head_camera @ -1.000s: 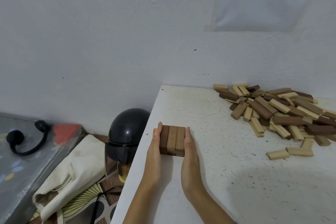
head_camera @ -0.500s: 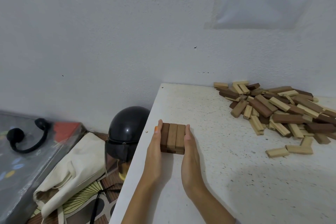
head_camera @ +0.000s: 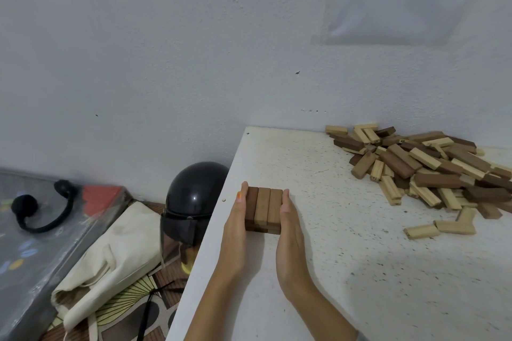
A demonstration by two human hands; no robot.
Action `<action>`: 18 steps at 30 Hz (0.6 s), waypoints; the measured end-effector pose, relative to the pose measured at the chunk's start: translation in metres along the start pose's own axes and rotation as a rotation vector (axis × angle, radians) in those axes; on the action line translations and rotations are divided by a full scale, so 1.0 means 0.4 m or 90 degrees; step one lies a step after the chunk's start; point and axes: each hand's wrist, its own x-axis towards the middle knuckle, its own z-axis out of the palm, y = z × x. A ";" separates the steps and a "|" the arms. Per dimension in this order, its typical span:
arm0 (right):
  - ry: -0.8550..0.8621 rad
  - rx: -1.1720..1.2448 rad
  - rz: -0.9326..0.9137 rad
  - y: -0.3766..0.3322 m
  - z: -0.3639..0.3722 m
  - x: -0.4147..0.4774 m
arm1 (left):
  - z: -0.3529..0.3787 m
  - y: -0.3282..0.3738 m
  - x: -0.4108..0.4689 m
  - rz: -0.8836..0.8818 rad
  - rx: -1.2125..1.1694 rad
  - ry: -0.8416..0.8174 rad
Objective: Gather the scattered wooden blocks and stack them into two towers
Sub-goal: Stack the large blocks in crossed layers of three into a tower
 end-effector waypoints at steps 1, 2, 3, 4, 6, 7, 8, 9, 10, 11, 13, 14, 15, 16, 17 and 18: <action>-0.002 0.001 -0.003 0.001 -0.002 0.000 | -0.001 0.001 0.000 -0.003 -0.007 0.003; -0.002 -0.001 -0.004 0.004 -0.004 0.002 | -0.003 0.000 0.002 -0.001 -0.007 0.000; -0.004 0.002 -0.007 0.004 -0.002 0.002 | -0.003 0.003 0.001 0.003 0.002 -0.003; -0.003 0.005 -0.011 0.004 -0.002 0.002 | -0.004 0.003 0.001 0.010 0.016 -0.006; 0.007 0.020 -0.005 0.008 -0.002 0.005 | -0.009 0.005 0.004 0.013 0.040 0.000; 0.012 0.033 0.002 0.008 -0.004 0.005 | -0.010 0.009 0.003 0.008 0.048 0.002; 0.019 0.041 0.008 0.006 -0.008 0.006 | -0.012 0.012 0.003 0.001 0.053 0.005; 0.027 0.047 0.009 0.002 -0.014 0.007 | -0.014 0.014 0.002 0.000 0.059 0.014; 0.034 0.048 0.008 -0.004 -0.022 0.008 | -0.012 0.022 -0.003 0.017 0.075 0.032; 0.039 0.048 0.001 -0.012 -0.031 0.007 | -0.008 0.033 -0.014 0.050 0.100 0.062; 0.054 0.041 -0.024 -0.026 -0.055 0.011 | 0.005 0.058 -0.041 0.147 0.149 0.099; 0.062 0.040 -0.044 -0.034 -0.070 0.014 | 0.017 0.071 -0.055 0.190 0.153 0.107; 0.069 0.041 -0.065 -0.043 -0.086 0.016 | 0.032 0.081 -0.069 0.224 0.151 0.112; 0.076 0.044 -0.082 -0.051 -0.105 0.017 | 0.049 0.085 -0.080 0.247 0.150 0.107; 0.083 0.047 -0.096 -0.061 -0.124 0.017 | 0.070 0.086 -0.089 0.258 0.153 0.094; 0.092 0.051 -0.107 -0.070 -0.144 0.017 | 0.095 0.087 -0.098 0.262 0.163 0.076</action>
